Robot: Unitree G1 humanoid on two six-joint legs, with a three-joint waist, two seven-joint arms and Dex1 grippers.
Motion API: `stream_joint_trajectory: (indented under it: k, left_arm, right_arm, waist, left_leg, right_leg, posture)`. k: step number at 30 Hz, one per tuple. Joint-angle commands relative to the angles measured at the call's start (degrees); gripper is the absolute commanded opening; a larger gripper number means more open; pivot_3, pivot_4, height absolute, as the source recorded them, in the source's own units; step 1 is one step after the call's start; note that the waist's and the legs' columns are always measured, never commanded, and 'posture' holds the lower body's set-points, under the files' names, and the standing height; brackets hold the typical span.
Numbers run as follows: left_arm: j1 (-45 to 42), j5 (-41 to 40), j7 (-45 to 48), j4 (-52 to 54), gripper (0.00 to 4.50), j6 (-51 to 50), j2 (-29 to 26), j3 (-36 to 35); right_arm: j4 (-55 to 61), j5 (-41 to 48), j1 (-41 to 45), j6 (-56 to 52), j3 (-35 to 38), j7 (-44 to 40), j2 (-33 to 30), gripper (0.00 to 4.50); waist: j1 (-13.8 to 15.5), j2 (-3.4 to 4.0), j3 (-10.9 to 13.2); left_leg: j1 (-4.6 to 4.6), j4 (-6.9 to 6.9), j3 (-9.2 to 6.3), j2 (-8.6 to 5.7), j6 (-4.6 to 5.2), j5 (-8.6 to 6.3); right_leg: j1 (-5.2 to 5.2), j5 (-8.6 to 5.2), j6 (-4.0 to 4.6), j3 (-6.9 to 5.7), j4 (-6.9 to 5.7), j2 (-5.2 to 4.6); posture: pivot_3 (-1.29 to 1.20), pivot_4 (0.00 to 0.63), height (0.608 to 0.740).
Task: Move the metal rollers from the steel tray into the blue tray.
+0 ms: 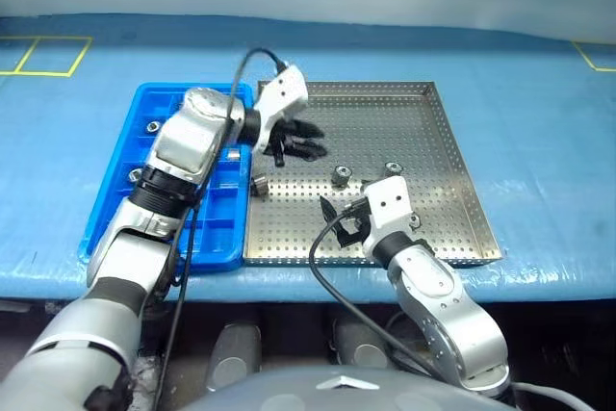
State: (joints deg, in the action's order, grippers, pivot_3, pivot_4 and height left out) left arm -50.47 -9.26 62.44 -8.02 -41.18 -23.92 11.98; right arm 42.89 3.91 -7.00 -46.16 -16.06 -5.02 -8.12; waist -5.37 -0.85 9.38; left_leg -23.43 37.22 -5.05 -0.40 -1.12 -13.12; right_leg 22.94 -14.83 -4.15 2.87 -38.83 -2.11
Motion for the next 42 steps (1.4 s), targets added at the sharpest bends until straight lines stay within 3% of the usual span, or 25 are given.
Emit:
stream_joint_trajectory:
  k: [1,8,14,18,24,28,31,41,42]
  left_arm:
    - [3.13,1.38,-4.59,5.95,1.69,-0.57,-5.09,-3.22]
    - [12.58,3.63,-14.63,15.80,1.69,-5.21,-13.04,-7.80]
    - [19.23,-1.25,-15.35,22.77,1.69,-7.86,-14.75,-12.16]
    - [15.62,-4.10,-12.98,20.33,2.46,-7.39,-12.43,-8.68]
    - [11.10,-3.54,-11.78,15.36,4.43,-3.34,-8.68,-2.69]
    - [12.44,-4.49,-17.05,14.04,4.43,-1.25,-4.83,-7.13]
    - [16.61,-6.06,-22.02,16.12,3.85,-0.49,-2.85,-12.50]
    - [37.44,-8.80,-24.19,30.27,0.58,3.65,-6.94,-21.28]
    - [39.33,-8.79,-24.38,31.66,0.58,4.34,-7.10,-21.72]
  right_arm:
    - [0.73,0.46,0.54,1.39,-0.05,-0.42,0.38,4.50]
    - [-0.41,0.88,1.67,1.30,-0.44,-1.86,0.22,4.50]
    - [-1.62,1.66,2.91,1.17,-0.08,-2.92,0.12,4.50]
    - [-2.45,1.65,4.10,1.08,-0.79,-3.62,-0.19,4.50]
    - [-1.20,1.00,3.57,1.22,-0.21,-2.87,-0.38,4.50]
    - [-0.61,0.67,3.57,1.02,-0.35,-2.60,-0.64,4.50]
    - [-1.66,1.02,5.09,-0.08,-0.31,-2.22,0.16,4.50]
    - [-13.25,1.74,18.31,-2.26,-6.35,-9.85,-2.36,1.33]
    - [-14.82,1.60,20.34,-2.64,-7.13,-11.08,-2.95,1.11]
  waist:
    - [-0.03,0.01,-0.01]
    - [1.58,-0.03,0.02]
    - [2.91,-0.03,0.02]
    - [4.06,-0.06,0.04]
    - [3.78,-0.06,0.04]
    - [2.32,-0.06,0.04]
    - [0.74,-0.05,0.04]
    - [1.79,-0.07,0.06]
    - [2.05,-0.07,0.06]
  left_leg:
    - [0.07,-0.05,0.01,0.02,-0.02,0.01]
    - [0.22,-0.11,-0.01,-0.01,-0.05,0.03]
    - [0.21,-0.14,-0.03,-0.05,-0.06,0.03]
    - [0.21,-0.10,-0.01,-0.04,-0.12,0.09]
    - [0.22,-0.10,0.04,-0.07,-0.11,0.16]
    - [0.15,-0.13,0.04,-0.03,-0.10,0.15]
    - [0.18,-0.15,0.04,-0.01,-0.10,0.15]
    - [0.42,-0.23,0.07,0.00,-0.10,0.15]
    - [0.42,-0.22,0.05,0.00,-0.10,0.15]
  right_leg:
    - [-0.01,0.00,0.01,0.04,-0.01,0.02]
    - [-0.08,0.04,0.10,0.15,-0.04,-0.03]
    - [-0.09,0.17,0.32,0.09,0.01,-0.08]
    - [-0.16,0.13,0.25,-0.06,0.01,-0.07]
    - [-0.20,0.06,0.08,-0.04,0.02,-0.08]
    - [-0.10,0.22,0.35,-0.02,0.02,-0.05]
    - [-0.09,0.23,0.36,0.03,0.00,-0.05]
    - [-0.17,0.25,0.39,0.22,-0.01,-0.05]
    - [-0.20,0.25,0.39,0.19,0.01,-0.05]
  posture:
    - [-0.07,0.150,0.740]
    - [-0.01,0.150,0.740]
    - [0.04,0.150,0.740]
    - [0.03,0.150,0.740]
    - [-0.06,0.150,0.740]
    - [-0.09,0.150,0.740]
    - [-0.09,0.150,0.740]
    - [0.03,0.150,0.740]
    - [0.04,0.150,0.740]
